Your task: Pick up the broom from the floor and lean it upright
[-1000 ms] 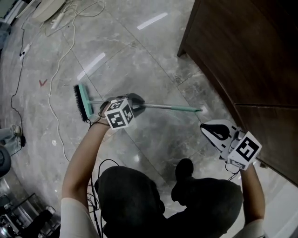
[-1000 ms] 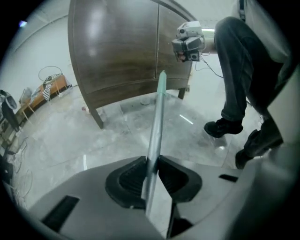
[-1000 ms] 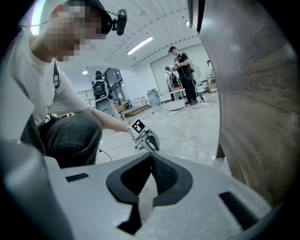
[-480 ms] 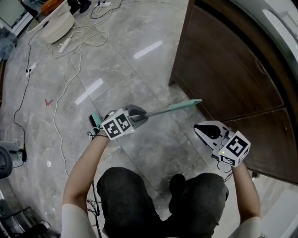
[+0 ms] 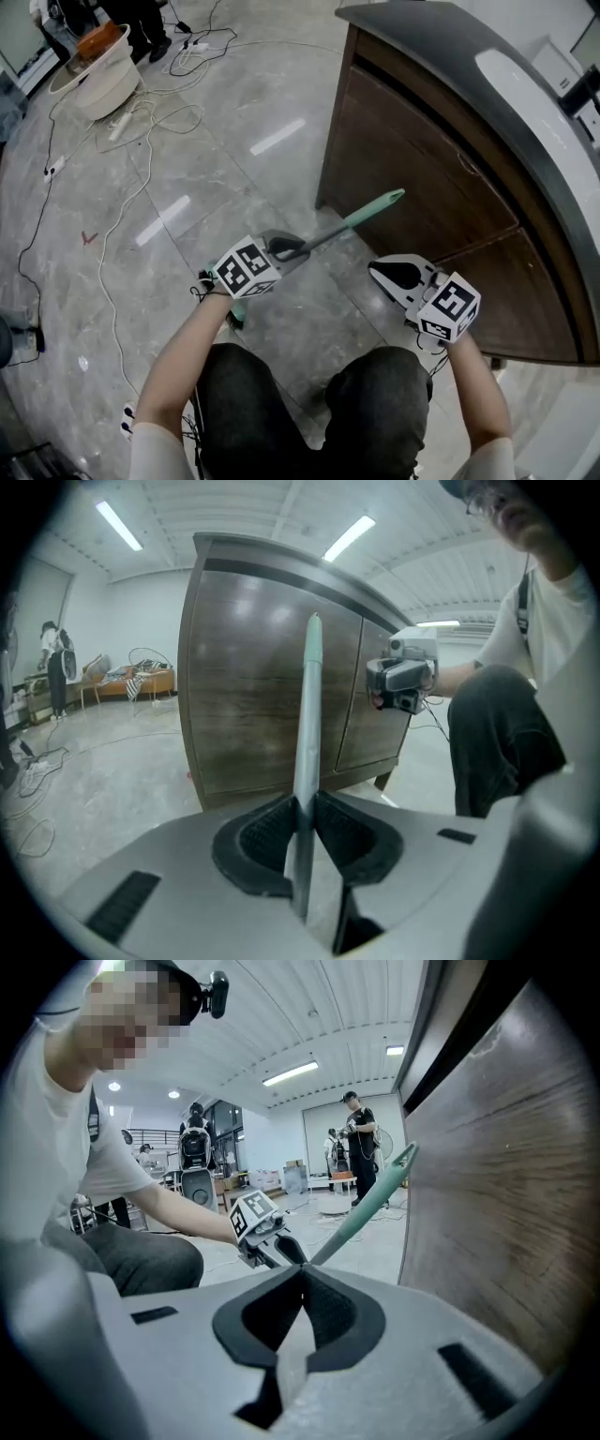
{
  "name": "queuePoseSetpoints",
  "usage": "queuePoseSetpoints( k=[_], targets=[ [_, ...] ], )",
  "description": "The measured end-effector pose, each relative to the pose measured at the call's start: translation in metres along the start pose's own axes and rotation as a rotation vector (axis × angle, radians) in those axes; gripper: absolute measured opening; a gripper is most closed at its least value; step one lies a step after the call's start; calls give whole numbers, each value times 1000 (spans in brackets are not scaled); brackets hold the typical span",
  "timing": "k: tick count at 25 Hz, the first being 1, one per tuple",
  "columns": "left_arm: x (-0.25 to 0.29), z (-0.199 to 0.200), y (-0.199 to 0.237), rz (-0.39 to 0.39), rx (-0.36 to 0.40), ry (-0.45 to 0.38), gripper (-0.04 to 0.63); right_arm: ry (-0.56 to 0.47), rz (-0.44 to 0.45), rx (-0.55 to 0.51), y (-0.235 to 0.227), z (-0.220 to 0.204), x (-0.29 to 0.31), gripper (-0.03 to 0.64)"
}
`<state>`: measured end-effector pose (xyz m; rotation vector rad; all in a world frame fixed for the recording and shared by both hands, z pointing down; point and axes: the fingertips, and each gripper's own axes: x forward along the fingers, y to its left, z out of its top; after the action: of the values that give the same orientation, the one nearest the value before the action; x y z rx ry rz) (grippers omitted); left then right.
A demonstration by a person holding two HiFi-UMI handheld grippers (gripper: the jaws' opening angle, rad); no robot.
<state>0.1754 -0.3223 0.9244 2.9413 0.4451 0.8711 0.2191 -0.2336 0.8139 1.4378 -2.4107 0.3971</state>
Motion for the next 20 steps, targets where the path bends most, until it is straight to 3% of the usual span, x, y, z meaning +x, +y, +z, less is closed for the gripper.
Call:
queuePoseSetpoints(
  k=[15, 20],
  targets=[
    [20, 118, 0, 5, -175, -234, 74, -35, -57, -43, -9, 33, -32, 2],
    [33, 133, 5, 35, -182, -247, 74, -50, -71, -39, -8, 37, -39, 2]
  ],
)
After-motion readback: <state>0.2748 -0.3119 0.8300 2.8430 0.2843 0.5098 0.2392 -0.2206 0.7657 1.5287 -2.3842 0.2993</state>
